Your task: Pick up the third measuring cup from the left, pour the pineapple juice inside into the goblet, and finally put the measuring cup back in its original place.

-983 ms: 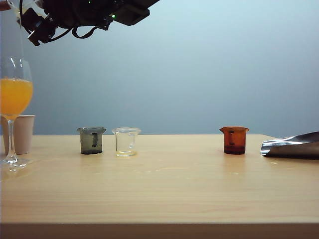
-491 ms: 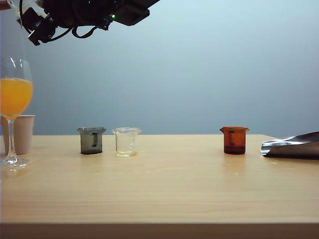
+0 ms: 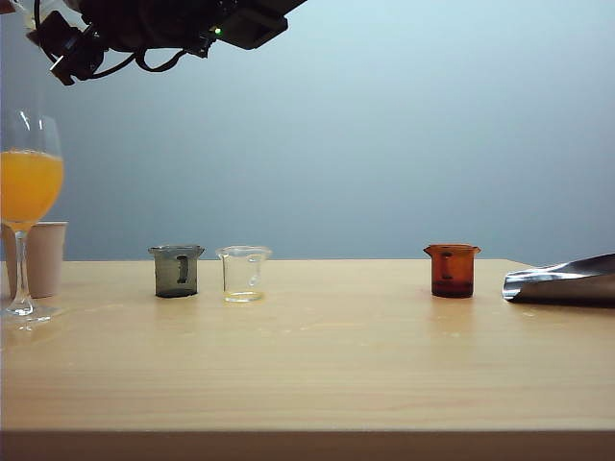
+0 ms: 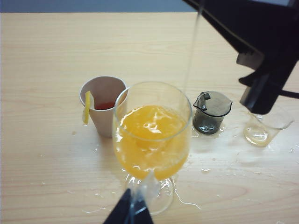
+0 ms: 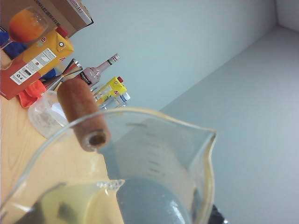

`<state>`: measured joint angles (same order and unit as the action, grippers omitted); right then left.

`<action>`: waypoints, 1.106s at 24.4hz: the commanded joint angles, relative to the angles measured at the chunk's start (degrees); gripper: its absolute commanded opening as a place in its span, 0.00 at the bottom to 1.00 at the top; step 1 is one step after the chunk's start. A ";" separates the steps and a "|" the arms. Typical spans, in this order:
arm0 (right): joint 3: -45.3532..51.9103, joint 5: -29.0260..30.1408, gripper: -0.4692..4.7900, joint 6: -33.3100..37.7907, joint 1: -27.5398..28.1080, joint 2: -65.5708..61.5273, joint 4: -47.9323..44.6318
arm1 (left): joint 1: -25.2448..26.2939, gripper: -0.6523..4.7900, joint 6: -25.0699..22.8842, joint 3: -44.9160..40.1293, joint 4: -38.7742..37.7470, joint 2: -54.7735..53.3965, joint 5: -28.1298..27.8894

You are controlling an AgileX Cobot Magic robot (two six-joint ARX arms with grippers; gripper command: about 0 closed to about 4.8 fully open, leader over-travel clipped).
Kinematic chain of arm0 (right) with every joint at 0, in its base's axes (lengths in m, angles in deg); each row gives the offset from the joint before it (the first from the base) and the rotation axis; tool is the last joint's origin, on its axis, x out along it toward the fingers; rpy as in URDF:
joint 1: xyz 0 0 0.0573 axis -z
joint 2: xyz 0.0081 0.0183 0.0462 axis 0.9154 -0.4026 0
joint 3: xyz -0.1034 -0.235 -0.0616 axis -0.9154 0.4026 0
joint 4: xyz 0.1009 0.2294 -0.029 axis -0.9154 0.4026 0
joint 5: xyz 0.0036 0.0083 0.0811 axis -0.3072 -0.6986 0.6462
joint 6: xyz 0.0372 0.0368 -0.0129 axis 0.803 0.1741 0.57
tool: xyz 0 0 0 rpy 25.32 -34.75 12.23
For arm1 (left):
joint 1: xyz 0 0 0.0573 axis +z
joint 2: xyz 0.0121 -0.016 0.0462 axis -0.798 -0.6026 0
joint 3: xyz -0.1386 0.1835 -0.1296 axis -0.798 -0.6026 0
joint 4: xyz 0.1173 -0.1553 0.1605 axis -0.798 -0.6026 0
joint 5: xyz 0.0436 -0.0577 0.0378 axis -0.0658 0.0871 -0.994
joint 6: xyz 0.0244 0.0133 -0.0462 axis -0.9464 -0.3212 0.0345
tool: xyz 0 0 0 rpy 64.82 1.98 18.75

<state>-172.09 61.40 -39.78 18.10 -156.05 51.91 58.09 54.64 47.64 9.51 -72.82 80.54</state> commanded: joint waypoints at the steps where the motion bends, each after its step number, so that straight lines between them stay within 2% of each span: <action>1: -0.59 1.03 0.29 0.00 -0.24 0.39 -1.81 | 0.00 0.11 -0.02 0.17 0.72 0.13 0.09; 27: -2.14 1.66 0.28 -1.64 -0.83 0.37 1.36 | 0.00 0.11 -0.02 0.17 0.72 0.15 0.09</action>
<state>-173.55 62.85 -41.55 17.49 -156.20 54.23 58.09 54.64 47.64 9.51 -72.82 80.54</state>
